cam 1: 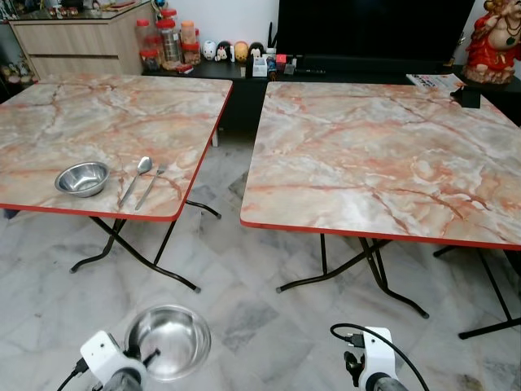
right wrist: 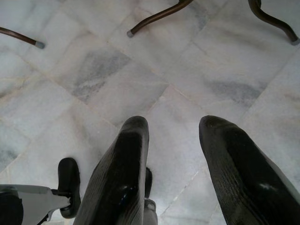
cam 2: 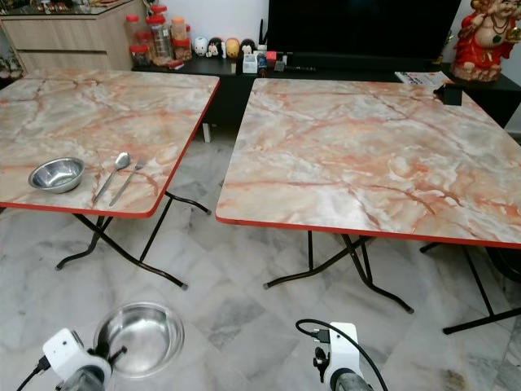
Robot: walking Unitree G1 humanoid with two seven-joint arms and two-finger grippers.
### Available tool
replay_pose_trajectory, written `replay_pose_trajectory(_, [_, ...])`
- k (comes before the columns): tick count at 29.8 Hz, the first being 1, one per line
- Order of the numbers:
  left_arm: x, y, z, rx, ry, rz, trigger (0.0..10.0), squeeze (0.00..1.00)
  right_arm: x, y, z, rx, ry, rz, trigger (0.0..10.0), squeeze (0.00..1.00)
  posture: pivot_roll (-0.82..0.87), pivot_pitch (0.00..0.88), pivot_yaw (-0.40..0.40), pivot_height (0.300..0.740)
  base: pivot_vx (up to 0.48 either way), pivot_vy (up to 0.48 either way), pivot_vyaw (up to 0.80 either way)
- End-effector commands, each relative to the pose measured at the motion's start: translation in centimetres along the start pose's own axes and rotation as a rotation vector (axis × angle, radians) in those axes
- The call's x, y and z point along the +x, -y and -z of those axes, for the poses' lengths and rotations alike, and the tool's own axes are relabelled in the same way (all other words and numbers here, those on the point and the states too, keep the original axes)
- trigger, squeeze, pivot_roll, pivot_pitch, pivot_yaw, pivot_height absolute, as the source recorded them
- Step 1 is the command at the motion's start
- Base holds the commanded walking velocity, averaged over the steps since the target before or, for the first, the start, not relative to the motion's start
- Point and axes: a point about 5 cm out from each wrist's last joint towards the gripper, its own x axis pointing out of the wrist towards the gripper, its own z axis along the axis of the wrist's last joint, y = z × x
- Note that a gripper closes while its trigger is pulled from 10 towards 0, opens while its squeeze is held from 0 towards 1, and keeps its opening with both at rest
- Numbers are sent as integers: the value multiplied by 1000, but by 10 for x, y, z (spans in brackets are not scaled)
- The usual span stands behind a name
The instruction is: Setting the table
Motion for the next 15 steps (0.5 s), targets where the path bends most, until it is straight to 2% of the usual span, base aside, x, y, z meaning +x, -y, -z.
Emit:
replay_pose_trajectory(1, [1, 3, -1, -54, 14, 0, 10000, 0, 0, 4, -5, 0, 24, 12, 10000, 0, 14, 0, -33, 732, 0, 0, 0])
replay_pose_trajectory(3, [3, 6, -1, -43, 6, 7, 10000, 0, 0, 4, -6, 11, 24, 14, 10000, 0, 14, 0, -34, 732, 0, 0, 0])
replay_pose_trajectory(6, [3, 12, 7, 39, -42, 35, 10000, 0, 1, 2, -7, 32, 26, 8, 10000, 0, 15, 0, -33, 732, 0, 0, 0])
replay_pose_trajectory(8, [2, 10, 11, 54, -59, 26, 10000, 0, 1, 1, -8, 30, 25, 3, 10000, 0, 12, 0, -32, 732, 0, 0, 0])
replay_pose_trajectory(10, [0, 5, 17, 104, -84, -3, 10000, 0, 1, 0, -8, 27, 24, 1, 10000, 0, 5, 0, -29, 732, 0, -347, 0])
replay_pose_trajectory(12, [-1, 4, 17, 70, -73, -18, 10000, 0, 1, 0, -9, 21, 34, 5, 10000, 0, -2, 0, -26, 732, 0, -381, 0])
replay_pose_trajectory(15, [-1, 4, 18, 72, -72, -15, 10000, 0, 1, 3, -8, -14, 32, 20, 10000, 0, -2, 0, -26, 732, 0, -377, 144])
